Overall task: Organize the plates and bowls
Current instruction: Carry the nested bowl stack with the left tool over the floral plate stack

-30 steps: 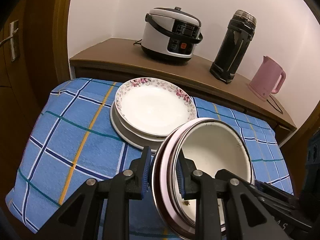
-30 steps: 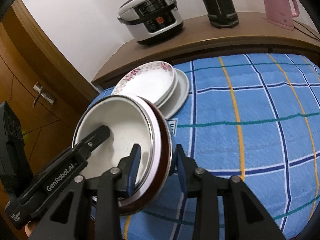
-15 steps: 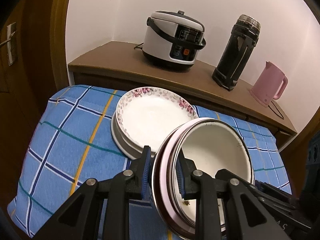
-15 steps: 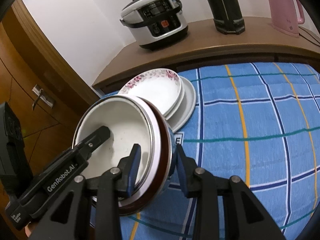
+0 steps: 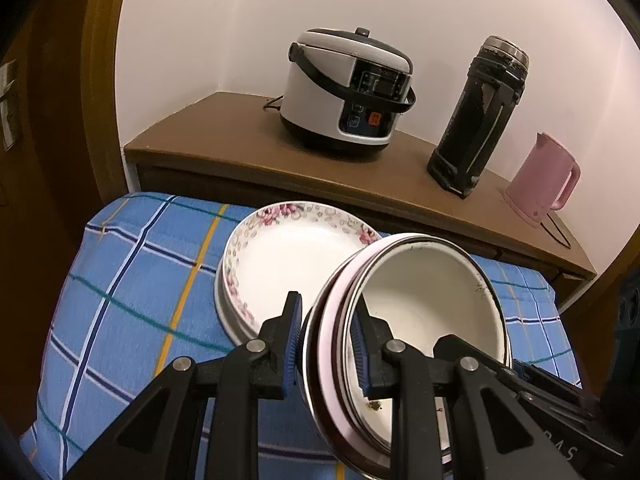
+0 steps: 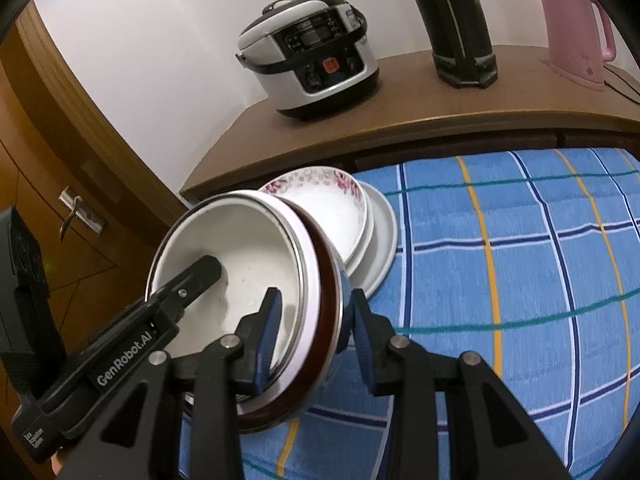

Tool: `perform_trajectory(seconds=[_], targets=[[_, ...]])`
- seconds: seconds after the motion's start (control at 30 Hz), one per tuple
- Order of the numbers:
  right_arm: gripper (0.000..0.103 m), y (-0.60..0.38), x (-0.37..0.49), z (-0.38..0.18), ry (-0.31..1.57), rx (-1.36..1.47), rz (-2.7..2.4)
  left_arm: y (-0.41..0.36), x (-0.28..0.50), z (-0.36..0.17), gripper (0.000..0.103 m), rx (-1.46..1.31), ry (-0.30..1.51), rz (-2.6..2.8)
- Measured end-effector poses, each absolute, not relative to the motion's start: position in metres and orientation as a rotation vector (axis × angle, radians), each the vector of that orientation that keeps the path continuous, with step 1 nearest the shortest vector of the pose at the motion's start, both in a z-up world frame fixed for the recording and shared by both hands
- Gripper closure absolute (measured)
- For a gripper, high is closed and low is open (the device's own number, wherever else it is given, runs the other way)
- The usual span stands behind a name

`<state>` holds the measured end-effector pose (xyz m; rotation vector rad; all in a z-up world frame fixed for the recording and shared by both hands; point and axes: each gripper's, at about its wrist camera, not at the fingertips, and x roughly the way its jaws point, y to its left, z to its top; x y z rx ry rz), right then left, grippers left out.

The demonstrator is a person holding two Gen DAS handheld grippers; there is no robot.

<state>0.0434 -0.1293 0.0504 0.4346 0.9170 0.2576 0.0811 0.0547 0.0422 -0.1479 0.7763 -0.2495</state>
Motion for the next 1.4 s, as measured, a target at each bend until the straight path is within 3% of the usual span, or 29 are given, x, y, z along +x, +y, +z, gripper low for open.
perform_trajectory(seconds=[1.4], targets=[[0.068,-0.114,0.141,0.02,1.008,0.339,0.194,0.058,0.173,0.01,0.077,-0.193,0.846,-0.252]])
